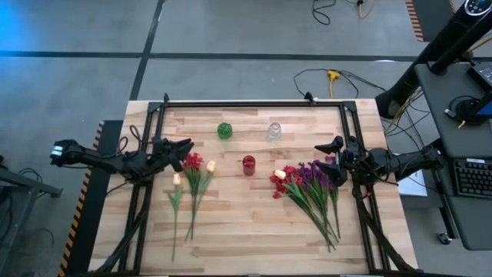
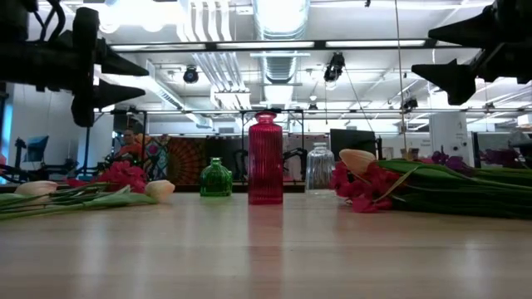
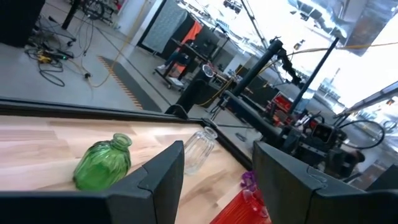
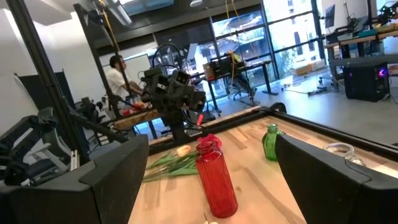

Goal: Sort flowers into vase by color
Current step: Put the yellow tulip into the red vase

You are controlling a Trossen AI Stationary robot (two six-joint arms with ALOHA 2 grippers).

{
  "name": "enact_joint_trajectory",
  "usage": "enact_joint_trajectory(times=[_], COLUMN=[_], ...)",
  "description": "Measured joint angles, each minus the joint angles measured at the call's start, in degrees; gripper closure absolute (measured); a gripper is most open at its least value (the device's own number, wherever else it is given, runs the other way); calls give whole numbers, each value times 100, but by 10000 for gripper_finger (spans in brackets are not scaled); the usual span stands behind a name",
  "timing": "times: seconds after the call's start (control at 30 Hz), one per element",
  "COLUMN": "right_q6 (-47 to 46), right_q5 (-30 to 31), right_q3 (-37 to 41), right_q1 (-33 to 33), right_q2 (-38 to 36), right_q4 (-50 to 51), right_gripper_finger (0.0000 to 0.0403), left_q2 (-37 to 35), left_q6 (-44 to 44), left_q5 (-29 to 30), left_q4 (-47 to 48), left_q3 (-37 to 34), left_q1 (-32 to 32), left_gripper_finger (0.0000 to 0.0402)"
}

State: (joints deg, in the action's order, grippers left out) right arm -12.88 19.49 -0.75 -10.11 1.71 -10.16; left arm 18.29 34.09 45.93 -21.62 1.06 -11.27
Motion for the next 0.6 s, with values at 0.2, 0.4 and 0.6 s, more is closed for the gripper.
enact_joint_trajectory(times=[0.2,0.4,0.6], right_q6=[0,-73,-107], right_q5=[8,303,303], right_q3=[0,0,0], right_q1=[0,2,2], right_q2=[2,5,8], right_q4=[6,-253,-234], right_gripper_finger=[62,62,62], left_q2=[120,344,886], left_q6=[-76,375,1356], left_q5=[-45,-1719,-2067], left_q4=[38,-305,2450], left_q3=[0,67,1520], left_q1=[12,-13,-81], left_gripper_finger=[229,229,245])
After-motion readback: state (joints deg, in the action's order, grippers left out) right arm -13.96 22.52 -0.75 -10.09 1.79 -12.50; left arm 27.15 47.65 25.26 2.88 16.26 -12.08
